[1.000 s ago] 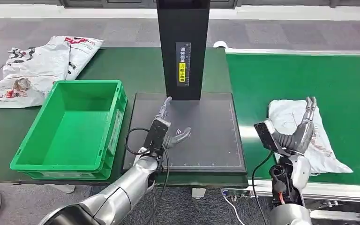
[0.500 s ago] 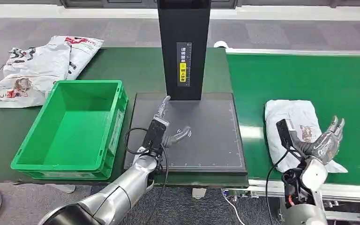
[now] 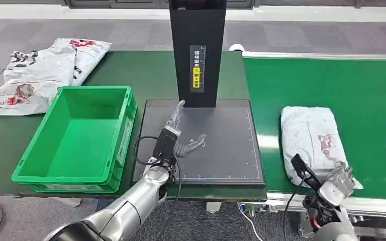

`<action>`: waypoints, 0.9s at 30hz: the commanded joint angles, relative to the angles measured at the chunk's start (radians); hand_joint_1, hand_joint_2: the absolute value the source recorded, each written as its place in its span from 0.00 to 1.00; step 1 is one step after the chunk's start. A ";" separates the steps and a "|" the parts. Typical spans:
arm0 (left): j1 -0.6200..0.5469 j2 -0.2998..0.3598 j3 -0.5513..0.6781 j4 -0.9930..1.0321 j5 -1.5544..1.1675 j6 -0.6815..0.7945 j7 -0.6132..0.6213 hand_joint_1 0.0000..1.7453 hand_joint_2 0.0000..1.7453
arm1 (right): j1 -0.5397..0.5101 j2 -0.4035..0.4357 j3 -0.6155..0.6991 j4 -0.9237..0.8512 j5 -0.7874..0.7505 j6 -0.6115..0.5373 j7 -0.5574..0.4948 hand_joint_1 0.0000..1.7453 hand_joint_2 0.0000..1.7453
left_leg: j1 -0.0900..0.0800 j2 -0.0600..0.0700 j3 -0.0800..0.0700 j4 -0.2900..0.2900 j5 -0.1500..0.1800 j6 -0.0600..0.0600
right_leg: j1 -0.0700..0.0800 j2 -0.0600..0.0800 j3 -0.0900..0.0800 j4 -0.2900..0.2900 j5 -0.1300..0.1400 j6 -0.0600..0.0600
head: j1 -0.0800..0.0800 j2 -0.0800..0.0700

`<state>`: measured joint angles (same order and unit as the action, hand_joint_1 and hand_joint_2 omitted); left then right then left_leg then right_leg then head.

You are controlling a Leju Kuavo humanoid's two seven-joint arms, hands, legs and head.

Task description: Moved the parcel from conveyor to table for the left to box.

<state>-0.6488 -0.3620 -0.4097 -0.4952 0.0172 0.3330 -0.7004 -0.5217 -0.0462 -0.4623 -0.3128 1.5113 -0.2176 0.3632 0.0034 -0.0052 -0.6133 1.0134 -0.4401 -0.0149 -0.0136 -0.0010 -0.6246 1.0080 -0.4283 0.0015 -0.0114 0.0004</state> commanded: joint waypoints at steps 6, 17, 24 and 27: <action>0.021 0.058 0.057 -0.072 -0.005 -0.014 0.002 0.00 1.00 | 0.022 -0.035 -0.004 0.106 -0.074 0.201 -0.035 1.00 1.00 | 0.001 0.000 0.011 -0.001 -0.004 0.003 | 0.002 0.000 0.013 -0.003 -0.003 0.003 | 0.000 0.000; 0.056 0.079 0.066 -0.060 -0.022 -0.002 0.002 0.00 1.00 | 0.022 -0.028 -0.012 0.096 -0.082 0.080 -0.090 1.00 1.00 | 0.001 0.001 0.015 0.001 -0.005 0.004 | 0.001 0.000 0.018 -0.004 -0.003 0.004 | 0.000 0.000; 0.140 0.121 0.095 -0.100 -0.044 0.066 0.002 0.00 1.00 | -0.013 -0.001 -0.015 0.049 -0.151 -0.231 -0.344 1.00 1.00 | 0.000 0.005 0.017 -0.001 -0.006 0.005 | 0.001 0.004 0.019 -0.006 -0.003 0.005 | 0.000 0.000; 0.154 0.132 0.106 -0.114 -0.047 0.071 0.002 0.00 1.00 | -0.031 0.014 -0.006 0.021 -0.181 -0.287 -0.402 1.00 1.00 | 0.000 0.006 0.014 0.001 -0.007 0.005 | 0.000 0.006 0.015 -0.004 -0.003 0.005 | 0.000 0.000</action>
<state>-0.5451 -0.2911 -0.3849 -0.5882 -0.0236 0.3856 -0.7004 -0.5103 -0.0771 -0.4624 -0.2815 1.3879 -0.3583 0.0983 0.0038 -0.0047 -0.6021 1.0155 -0.4465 -0.0090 -0.0136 -0.0004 -0.6102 1.0052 -0.4323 0.0074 -0.0118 0.0004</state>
